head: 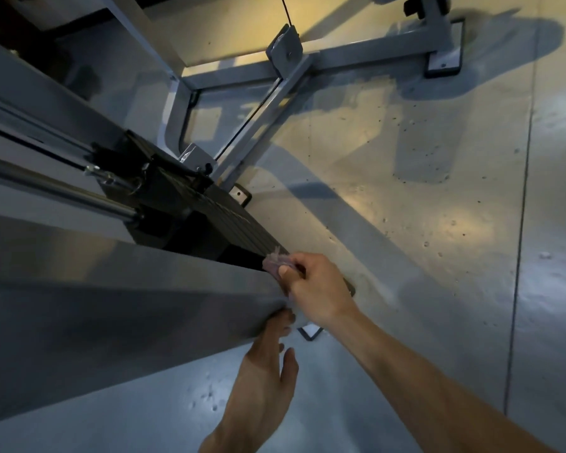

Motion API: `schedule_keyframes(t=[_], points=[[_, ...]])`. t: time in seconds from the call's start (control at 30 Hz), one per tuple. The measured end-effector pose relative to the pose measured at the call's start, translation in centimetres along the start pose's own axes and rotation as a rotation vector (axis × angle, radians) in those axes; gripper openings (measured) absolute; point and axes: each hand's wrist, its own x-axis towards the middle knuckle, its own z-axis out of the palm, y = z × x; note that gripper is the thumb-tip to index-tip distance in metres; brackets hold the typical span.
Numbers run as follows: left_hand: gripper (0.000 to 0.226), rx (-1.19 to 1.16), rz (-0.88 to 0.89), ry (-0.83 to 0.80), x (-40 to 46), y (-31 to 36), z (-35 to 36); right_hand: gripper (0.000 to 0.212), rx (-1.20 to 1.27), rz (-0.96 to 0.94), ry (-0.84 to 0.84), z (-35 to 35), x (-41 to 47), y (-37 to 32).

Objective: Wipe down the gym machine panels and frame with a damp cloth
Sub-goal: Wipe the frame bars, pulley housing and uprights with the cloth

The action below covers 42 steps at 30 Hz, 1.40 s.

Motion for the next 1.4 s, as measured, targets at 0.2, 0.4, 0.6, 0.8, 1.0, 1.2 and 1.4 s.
schedule_keyframes(t=[0.2, 0.4, 0.6, 0.8, 1.0, 1.2, 1.4], points=[[0.070, 0.207, 0.143, -0.002, -2.3, 3.8, -6.0, 0.018, -0.029, -0.072, 0.086, 0.3, -3.2, -3.9], [0.054, 0.628, 0.474, -0.027, -5.5, 7.8, -11.3, 0.019, -0.193, 0.048, 0.071, 0.4, -3.5, -6.6], [0.060, 0.905, 0.474, -0.253, -5.8, 7.7, -17.0, 0.012, -0.040, -0.103, 0.112, -0.6, -7.6, -12.5], [0.087, 0.844, 0.239, -0.558, -5.4, 9.9, -18.1, 0.021, -0.246, 0.011, -0.054, -1.1, -4.4, -13.8], [0.085, 0.860, 0.263, -0.564, -5.6, 9.8, -18.0, 0.017, -0.176, 0.036, -0.004, -0.9, -5.0, -14.5], [0.079, 0.848, 0.264, -0.566, -5.5, 9.3, -17.7, 0.015, -0.136, -0.111, -0.008, -2.6, -8.7, -18.8], [0.075, 0.839, 0.315, -0.479, -5.4, 10.5, -18.0, 0.027, -0.142, 0.077, -0.097, -3.5, -7.1, -19.1]])
